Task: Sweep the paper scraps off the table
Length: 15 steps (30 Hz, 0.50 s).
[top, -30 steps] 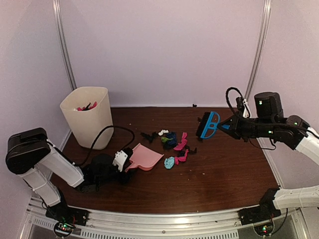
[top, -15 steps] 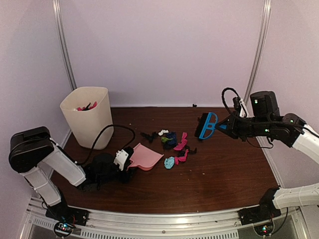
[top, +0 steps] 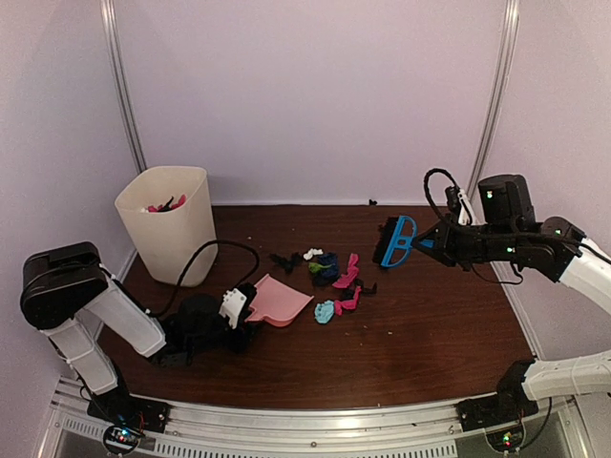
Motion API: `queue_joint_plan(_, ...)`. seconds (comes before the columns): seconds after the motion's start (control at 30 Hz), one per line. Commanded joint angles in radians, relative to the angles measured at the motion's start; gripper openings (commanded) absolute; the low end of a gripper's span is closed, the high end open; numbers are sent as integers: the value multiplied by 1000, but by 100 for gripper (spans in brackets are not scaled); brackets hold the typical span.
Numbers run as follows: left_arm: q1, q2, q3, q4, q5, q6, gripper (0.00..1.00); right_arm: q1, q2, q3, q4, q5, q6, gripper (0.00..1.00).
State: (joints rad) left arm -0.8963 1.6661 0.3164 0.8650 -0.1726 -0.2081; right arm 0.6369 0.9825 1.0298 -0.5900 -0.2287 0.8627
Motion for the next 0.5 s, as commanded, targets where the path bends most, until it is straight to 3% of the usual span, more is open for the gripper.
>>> queue_joint_plan(0.0,7,13,9,49,24,-1,42,-6,-9,41,-4,12,-13,0)
queue_joint_plan(0.2,7,-9,27,19,35,12,31,-6,-15,44,-10,9,-13,0)
queue_joint_plan(0.47,7,-113,47,-110,-9,13,24,-6,-18,23,6,-1,-13,0)
